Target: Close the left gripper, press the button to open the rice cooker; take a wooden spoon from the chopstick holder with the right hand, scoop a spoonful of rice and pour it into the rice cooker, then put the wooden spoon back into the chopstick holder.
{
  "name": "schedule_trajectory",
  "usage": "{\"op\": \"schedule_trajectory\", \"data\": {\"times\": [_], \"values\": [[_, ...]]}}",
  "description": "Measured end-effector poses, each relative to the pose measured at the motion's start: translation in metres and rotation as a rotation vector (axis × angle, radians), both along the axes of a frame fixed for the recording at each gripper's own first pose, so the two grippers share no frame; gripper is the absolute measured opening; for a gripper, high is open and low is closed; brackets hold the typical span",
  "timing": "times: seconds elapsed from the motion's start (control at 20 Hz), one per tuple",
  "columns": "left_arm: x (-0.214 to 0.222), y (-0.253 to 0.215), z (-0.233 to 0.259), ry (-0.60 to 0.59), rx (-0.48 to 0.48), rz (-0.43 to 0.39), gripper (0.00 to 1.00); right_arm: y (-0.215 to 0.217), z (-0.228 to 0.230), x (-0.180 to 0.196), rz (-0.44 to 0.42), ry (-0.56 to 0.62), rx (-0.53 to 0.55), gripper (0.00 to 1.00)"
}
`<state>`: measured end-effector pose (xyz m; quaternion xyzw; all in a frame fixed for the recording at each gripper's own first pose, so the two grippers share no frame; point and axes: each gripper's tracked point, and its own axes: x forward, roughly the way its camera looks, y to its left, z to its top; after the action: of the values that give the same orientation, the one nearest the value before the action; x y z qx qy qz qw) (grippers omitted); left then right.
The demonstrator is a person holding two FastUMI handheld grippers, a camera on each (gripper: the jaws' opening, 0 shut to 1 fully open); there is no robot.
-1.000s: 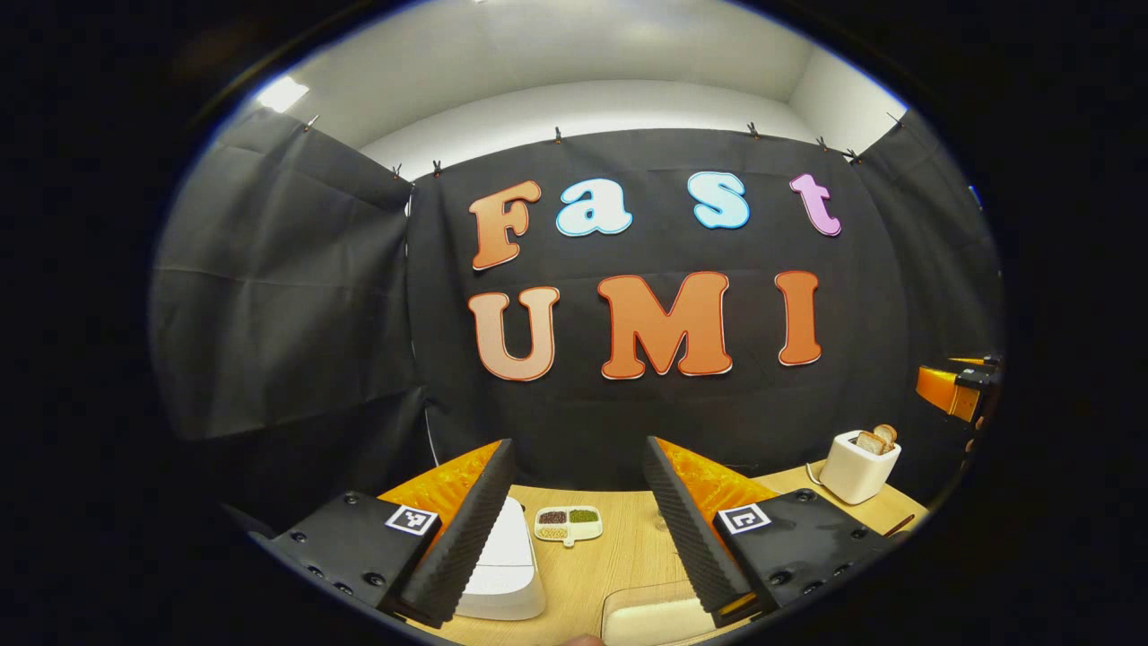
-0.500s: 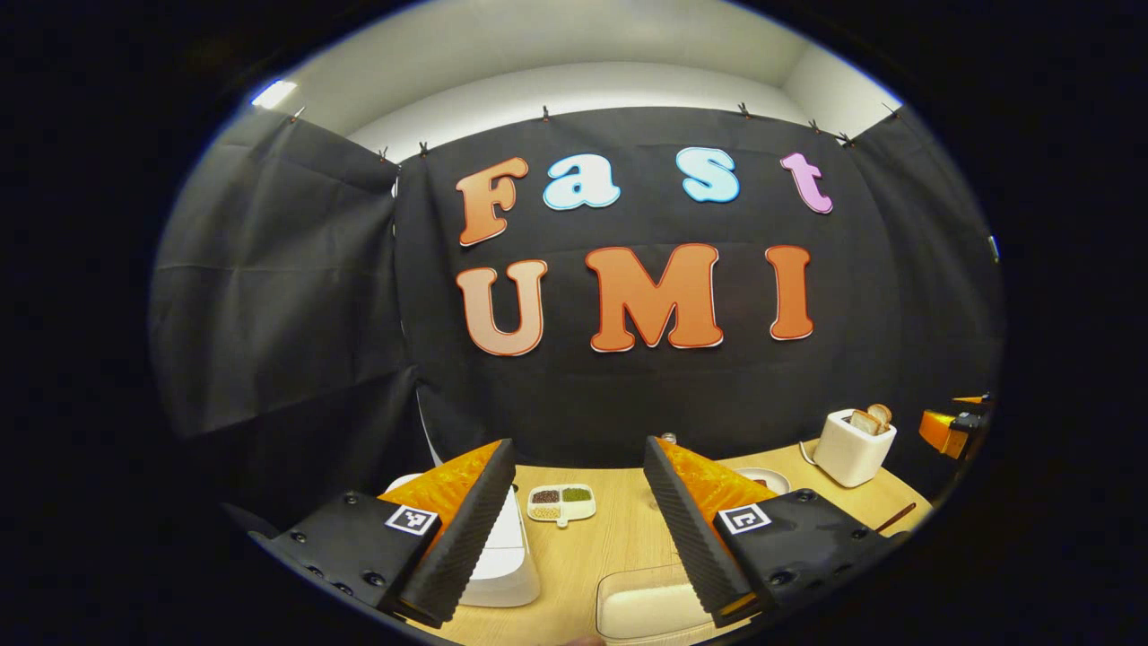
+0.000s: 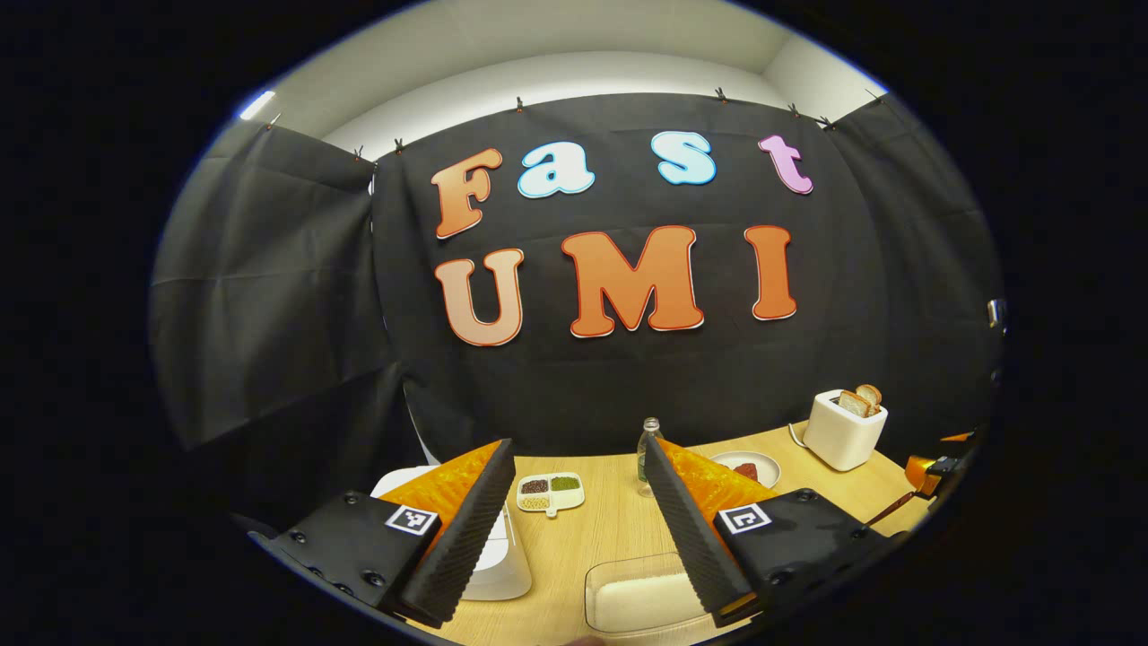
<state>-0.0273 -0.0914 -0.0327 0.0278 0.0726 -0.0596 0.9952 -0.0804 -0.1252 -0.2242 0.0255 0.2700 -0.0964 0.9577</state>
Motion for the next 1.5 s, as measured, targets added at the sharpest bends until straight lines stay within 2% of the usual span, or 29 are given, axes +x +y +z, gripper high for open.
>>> {"op": "schedule_trajectory", "data": {"times": [0.3, 0.4, 0.5, 0.6, 0.65, 0.7, 0.8, 0.85, 0.9, 1.0, 1.05, 1.1, 1.25, 1.4, 1.45, 1.5], "values": [[-0.003, 0.0, -0.001, 0.009, 0.034, 0.031, 0.95, 0.002, -0.065, -0.013, -0.072, 0.145, 0.167, 0.93], [-0.006, 0.002, -0.005, 0.019, 0.04, 0.045, 1.0, 0.008, -0.082, -0.02, -0.085, 0.183, 0.241, 0.92], [-0.006, 0.004, -0.008, 0.03, 0.045, 0.063, 1.0, 0.013, -0.089, -0.018, -0.094, 0.175, 0.295, 0.88], [-0.008, 0.006, -0.01, 0.039, 0.049, 0.076, 1.0, 0.021, -0.095, -0.016, -0.084, 0.187, 0.342, 0.76], [-0.01, 0.007, -0.01, 0.039, 0.051, 0.081, 1.0, 0.026, -0.097, -0.013, -0.073, 0.186, 0.356, 0.66], [-0.011, 0.007, -0.01, 0.039, 0.054, 0.087, 0.95, 0.028, -0.098, -0.008, -0.062, 0.179, 0.359, 0.55], [-0.015, 0.007, -0.009, 0.037, 0.062, 0.097, 0.95, 0.031, -0.098, -0.002, -0.042, 0.169, 0.372, 0.46], [-0.015, 0.009, -0.009, 0.035, 0.066, 0.103, 1.0, 0.034, -0.097, 0.001, -0.038, 0.166, 0.387, 0.39], [-0.016, 0.011, -0.007, 0.031, 0.071, 0.11, 0.95, 0.035, -0.099, 0.005, -0.038, 0.166, 0.401, 0.37], [-0.018, 0.013, -0.005, 0.027, 0.081, 0.126, 0.95, 0.037, -0.101, 0.01, -0.042, 0.158, 0.43, 0.31], [-0.02, 0.014, -0.005, 0.025, 0.085, 0.133, 0.95, 0.038, -0.099, 0.012, -0.047, 0.151, 0.455, 0.22], [-0.021, 0.014, -0.004, 0.025, 0.088, 0.14, 0.96, 0.042, -0.1, 0.016, -0.049, 0.149, 0.481, 0.26], [-0.024, 0.014, -0.006, 0.032, 0.094, 0.157, 0.95, 0.045, -0.095, 0.02, -0.048, 0.134, 0.494, 0.19], [-0.028, 0.016, -0.009, 0.04, 0.111, 0.187, 0.95, 0.044, -0.07, 0.031, -0.013, 0.066, 0.492, 0.19], [-0.029, 0.019, -0.012, 0.046, 0.114, 0.199, 0.95, 0.044, -0.061, 0.031, 0.004, 0.052, 0.485, 0.16], [-0.03, 0.021, -0.015, 0.054, 0.112, 0.21, 1.0, 0.046, -0.056, 0.033, 0.022, 0.048, 0.478, 0.16]]}}
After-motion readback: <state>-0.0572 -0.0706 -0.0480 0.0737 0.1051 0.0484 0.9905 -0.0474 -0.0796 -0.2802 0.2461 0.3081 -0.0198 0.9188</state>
